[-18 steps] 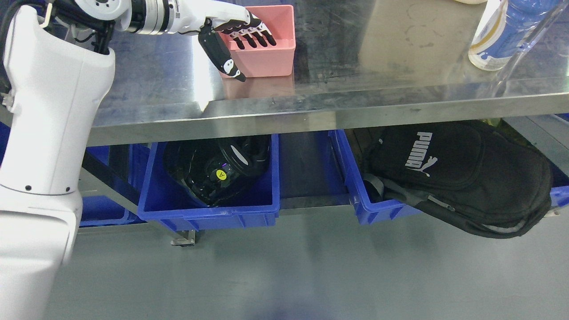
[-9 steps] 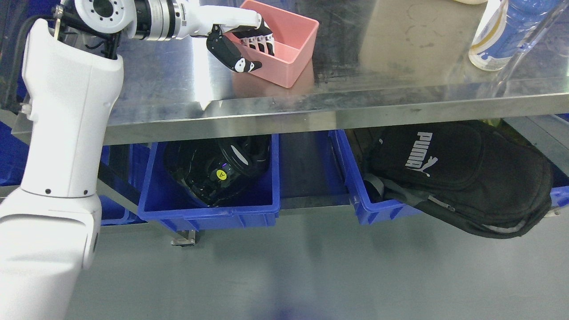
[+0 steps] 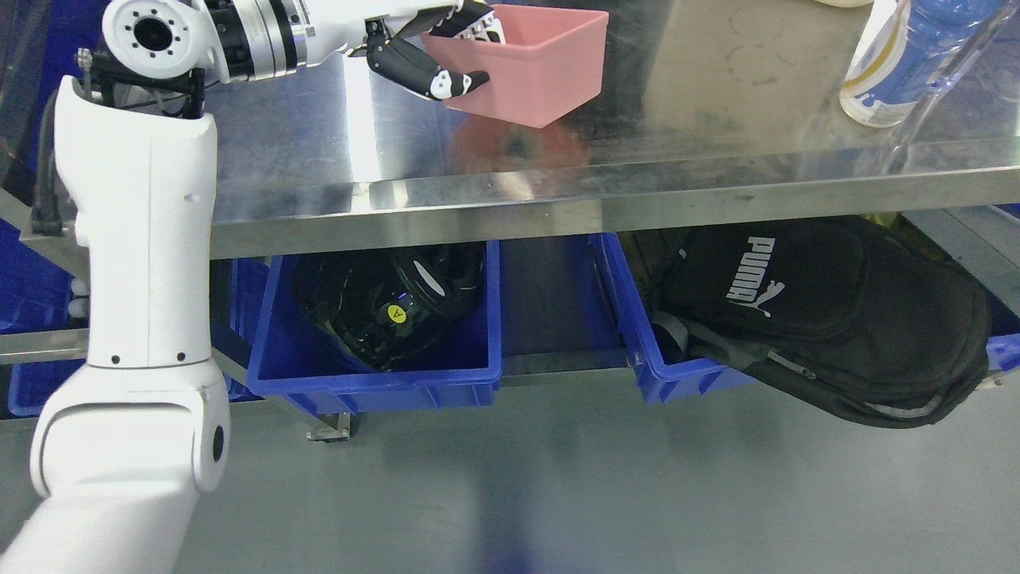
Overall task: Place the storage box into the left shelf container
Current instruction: 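Lift the pink box off the table with the left hand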
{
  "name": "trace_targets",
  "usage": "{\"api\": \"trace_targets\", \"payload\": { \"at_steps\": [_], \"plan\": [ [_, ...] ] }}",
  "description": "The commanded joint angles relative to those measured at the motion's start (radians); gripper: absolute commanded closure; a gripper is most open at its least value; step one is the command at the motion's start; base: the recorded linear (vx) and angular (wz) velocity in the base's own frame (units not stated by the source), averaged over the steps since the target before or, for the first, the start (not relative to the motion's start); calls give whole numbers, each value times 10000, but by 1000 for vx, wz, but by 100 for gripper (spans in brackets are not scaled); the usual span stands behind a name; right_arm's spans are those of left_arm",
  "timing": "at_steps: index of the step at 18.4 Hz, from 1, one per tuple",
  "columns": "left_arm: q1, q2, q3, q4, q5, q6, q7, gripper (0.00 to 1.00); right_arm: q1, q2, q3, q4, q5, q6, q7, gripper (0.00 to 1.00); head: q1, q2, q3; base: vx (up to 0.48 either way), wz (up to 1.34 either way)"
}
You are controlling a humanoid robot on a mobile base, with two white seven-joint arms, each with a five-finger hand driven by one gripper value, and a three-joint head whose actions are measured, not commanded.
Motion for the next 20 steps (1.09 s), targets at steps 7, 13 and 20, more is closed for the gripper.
{"api": "trace_targets", "payload": {
  "at_steps": [7, 13, 20],
  "plan": [
    [2537, -639, 2233, -2304, 6399, -362, 1965, 99, -46, -175, 0, -175, -215, -15, 0, 0, 0, 0, 0, 0, 0],
    [4286, -639, 1115, -4513, 6556, -1546, 5460, 96, -30, -175, 0, -175, -215, -16, 0, 0, 0, 0, 0, 0, 0],
    [5500, -639, -1356, -5039, 6556, -3018, 8152, 97, -46, -175, 0, -175, -215, -31, 15, 0, 0, 0, 0, -6, 66]
  ]
}}
